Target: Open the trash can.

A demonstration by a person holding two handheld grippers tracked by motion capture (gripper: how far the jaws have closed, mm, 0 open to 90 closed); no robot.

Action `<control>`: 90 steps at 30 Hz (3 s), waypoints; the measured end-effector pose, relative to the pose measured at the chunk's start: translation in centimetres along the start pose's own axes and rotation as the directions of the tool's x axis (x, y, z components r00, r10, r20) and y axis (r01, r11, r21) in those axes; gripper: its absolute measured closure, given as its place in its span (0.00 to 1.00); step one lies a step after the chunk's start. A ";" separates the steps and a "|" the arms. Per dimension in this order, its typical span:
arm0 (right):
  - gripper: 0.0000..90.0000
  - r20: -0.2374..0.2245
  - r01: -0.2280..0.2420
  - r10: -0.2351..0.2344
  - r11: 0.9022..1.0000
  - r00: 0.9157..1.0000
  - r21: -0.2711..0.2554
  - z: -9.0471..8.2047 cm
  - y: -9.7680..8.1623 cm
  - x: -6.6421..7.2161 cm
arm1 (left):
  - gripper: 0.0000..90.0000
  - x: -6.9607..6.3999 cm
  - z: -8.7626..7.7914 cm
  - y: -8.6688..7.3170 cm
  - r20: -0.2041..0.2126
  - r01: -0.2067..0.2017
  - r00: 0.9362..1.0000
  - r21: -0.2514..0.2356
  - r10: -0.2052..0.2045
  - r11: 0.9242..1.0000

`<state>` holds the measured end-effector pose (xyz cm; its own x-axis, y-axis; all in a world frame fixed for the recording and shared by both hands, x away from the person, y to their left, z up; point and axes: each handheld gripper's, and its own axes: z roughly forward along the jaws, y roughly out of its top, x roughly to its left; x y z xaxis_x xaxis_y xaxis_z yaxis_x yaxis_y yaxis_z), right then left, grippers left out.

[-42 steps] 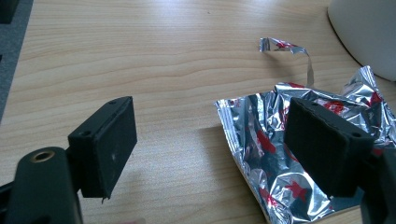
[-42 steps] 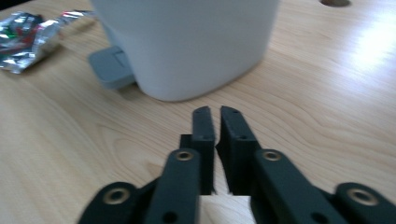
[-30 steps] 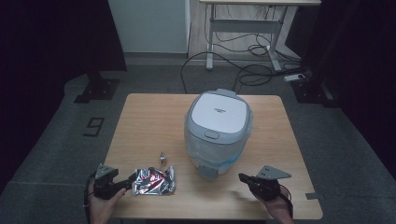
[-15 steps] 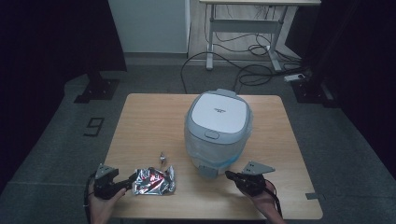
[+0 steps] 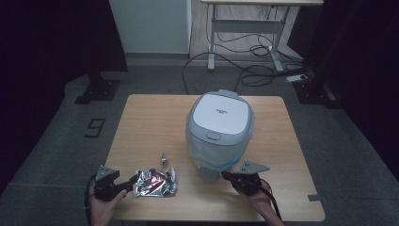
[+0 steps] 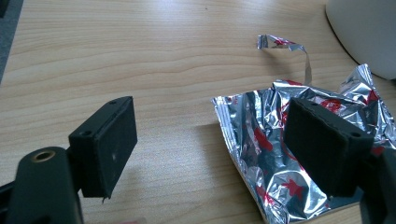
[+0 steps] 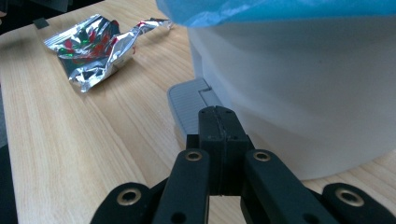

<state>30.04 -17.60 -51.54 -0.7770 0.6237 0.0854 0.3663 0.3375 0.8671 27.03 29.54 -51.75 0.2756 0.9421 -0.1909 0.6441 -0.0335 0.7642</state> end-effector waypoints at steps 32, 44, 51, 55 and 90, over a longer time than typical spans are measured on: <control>1.00 0.012 0.044 -0.045 0.998 0.999 0.047 3.7 -0.6 1.2 | 0.20 -0.1 -0.1 0.0 -0.007 -0.007 1.000 0.004 0.007 1.000; 1.00 0.060 0.120 -0.124 0.991 0.991 0.067 3.8 -0.7 2.0 | 0.20 -0.1 -0.2 0.0 -0.006 -0.002 1.000 0.003 0.002 1.000; 1.00 0.069 0.109 -0.114 0.992 0.991 0.068 3.9 -0.8 2.1 | 0.20 -0.2 -0.2 -0.1 -0.005 0.000 1.000 0.008 0.000 1.000; 1.00 0.063 0.100 -0.105 0.993 0.992 0.069 3.9 -0.9 2.0 | 0.20 -0.2 -0.2 -0.1 -0.006 0.003 1.000 0.009 -0.003 1.000; 1.00 0.055 0.071 -0.076 0.993 0.996 0.097 4.6 -1.5 1.8 | 0.20 -0.2 0.0 -0.2 -0.007 0.005 1.000 0.015 -0.004 1.000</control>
<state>30.47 -13.78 -54.89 -0.7731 0.6342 -0.0083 0.3585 0.4476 0.8192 26.86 29.38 -51.84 0.2677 0.9446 -0.1900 0.6562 -0.0344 0.7538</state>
